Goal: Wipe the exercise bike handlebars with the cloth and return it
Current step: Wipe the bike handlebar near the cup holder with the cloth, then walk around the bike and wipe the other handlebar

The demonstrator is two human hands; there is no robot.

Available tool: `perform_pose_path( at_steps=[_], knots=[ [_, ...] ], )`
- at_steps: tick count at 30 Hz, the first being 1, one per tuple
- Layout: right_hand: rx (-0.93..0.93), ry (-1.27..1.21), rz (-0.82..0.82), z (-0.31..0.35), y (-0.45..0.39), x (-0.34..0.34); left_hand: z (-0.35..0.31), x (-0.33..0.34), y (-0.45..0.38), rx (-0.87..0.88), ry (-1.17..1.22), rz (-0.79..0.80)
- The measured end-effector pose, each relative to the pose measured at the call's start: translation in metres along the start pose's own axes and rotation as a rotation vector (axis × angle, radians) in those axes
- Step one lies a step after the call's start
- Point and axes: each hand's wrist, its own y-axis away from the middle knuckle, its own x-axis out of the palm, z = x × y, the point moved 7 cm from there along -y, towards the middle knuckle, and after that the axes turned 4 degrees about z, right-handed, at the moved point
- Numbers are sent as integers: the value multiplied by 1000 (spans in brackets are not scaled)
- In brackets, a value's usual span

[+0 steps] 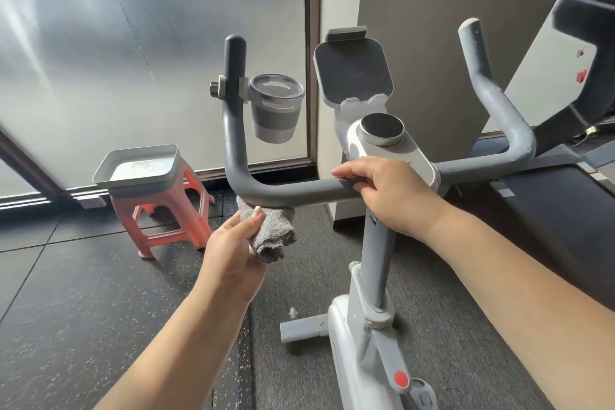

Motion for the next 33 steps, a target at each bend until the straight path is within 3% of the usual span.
perform_pose_path(
  at_steps=[8, 14, 22, 28, 33],
  knots=[
    [-25, 19, -14, 0, 1, 3, -46, -22, 14, 170, -178, -20],
    [-155, -169, -200, 35, 20, 7, -51, -33, 39, 245, -293, -54],
    [18, -654, 225, 80, 35, 120, -37, -43, 68, 331, -601, 14],
    [149, -852, 194, 102, 43, 169, -37, -85, 77, 308, -619, -125],
    [253, -973, 123, 126, 49, 209, -46, -125, 83, 151, -567, -101]
  ],
)
